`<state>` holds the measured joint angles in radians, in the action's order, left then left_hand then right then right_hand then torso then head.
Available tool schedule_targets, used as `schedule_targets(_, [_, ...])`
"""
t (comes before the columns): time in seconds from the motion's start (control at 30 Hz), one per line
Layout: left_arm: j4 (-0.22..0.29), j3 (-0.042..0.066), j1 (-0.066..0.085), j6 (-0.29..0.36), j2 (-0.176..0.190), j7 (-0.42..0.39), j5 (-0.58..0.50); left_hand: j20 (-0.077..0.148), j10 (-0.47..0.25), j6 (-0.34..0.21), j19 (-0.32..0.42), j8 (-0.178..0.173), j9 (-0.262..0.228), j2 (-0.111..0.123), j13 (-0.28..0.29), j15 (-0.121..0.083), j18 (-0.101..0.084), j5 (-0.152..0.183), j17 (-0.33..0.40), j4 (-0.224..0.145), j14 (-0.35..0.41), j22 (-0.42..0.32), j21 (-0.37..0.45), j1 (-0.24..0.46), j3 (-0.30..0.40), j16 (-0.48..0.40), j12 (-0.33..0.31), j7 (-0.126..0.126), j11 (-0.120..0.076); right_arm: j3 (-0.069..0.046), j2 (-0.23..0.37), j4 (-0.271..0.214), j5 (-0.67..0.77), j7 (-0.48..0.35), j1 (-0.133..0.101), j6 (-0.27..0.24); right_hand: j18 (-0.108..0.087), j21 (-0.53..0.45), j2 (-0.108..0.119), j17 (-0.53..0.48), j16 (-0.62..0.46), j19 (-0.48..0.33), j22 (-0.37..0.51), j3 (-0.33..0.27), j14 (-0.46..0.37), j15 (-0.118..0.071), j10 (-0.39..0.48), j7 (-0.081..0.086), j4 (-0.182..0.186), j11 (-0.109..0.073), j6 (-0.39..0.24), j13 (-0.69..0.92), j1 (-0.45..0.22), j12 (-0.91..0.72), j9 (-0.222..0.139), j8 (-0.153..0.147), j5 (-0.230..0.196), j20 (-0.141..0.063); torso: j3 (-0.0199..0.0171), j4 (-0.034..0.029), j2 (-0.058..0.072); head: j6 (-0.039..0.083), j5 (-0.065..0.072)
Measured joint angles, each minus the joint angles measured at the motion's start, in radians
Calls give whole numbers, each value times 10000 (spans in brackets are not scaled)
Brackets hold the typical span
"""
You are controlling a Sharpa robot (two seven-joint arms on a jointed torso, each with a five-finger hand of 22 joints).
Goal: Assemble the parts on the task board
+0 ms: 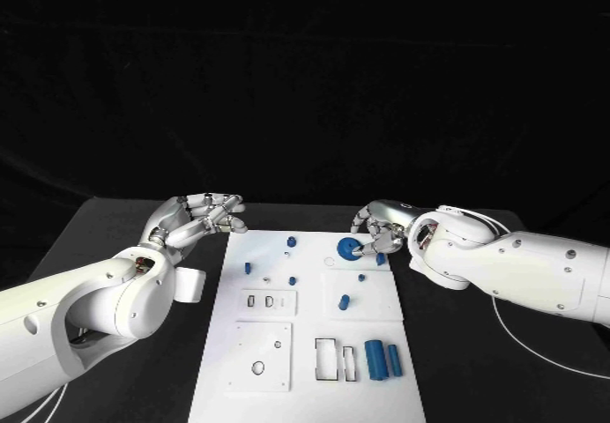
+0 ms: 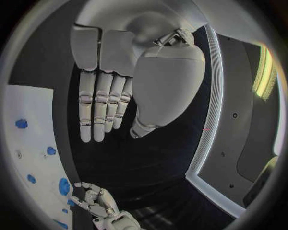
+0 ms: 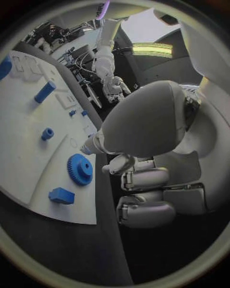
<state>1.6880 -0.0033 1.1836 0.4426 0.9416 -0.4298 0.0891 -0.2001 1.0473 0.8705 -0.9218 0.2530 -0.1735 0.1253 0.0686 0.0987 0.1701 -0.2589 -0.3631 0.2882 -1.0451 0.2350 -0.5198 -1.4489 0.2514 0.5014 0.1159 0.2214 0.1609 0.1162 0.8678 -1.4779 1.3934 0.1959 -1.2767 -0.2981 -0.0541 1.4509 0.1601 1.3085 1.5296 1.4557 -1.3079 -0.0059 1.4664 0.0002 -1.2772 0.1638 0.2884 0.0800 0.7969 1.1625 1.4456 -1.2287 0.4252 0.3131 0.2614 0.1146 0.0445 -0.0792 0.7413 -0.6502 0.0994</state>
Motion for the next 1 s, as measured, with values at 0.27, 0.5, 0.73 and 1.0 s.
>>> schedule_targets(0.27, [-25,0,0,-13,-12,0,0,-1,0,0,0,0,0,0,0,35,-1,0,-17,0,35,-1,0,0,0,0,0,0,0,25,-292,363,-133,126,61,91,84,100,-152,0,41,35,2,-54,0,0,-247,2,-26,15,-2,652,152,-645,21,77,254,35,14,2,0,-35,-16])
schedule_targets(0.5, [-42,0,-1,-19,-28,0,0,-1,1,0,0,0,-1,0,0,35,-1,0,-16,0,35,-1,0,0,0,0,0,0,0,56,-510,600,-157,203,85,154,84,147,-152,-1,80,34,2,-54,-38,37,-247,2,-27,15,-1,754,152,-700,20,117,356,35,13,-3,0,-71,-16])
schedule_targets(0.73, [-53,0,-1,-23,-36,2,0,-1,1,0,-1,0,-1,0,0,35,0,0,-16,0,35,-2,0,0,0,0,0,0,0,72,-652,810,-152,230,108,198,84,147,-192,-2,80,34,3,-53,-36,36,-247,2,-27,15,-1,787,191,-765,20,116,387,35,5,4,-3,-94,-46])
schedule_targets(1.0, [-54,0,-1,-24,-38,3,0,-1,1,0,-1,0,-1,0,0,35,0,0,-20,0,34,0,0,0,0,0,0,0,0,97,-741,982,-152,235,131,268,84,147,-192,-3,79,34,4,-53,-36,36,-247,2,-28,15,-1,781,191,-765,28,155,387,35,1,11,-4,-123,-87])
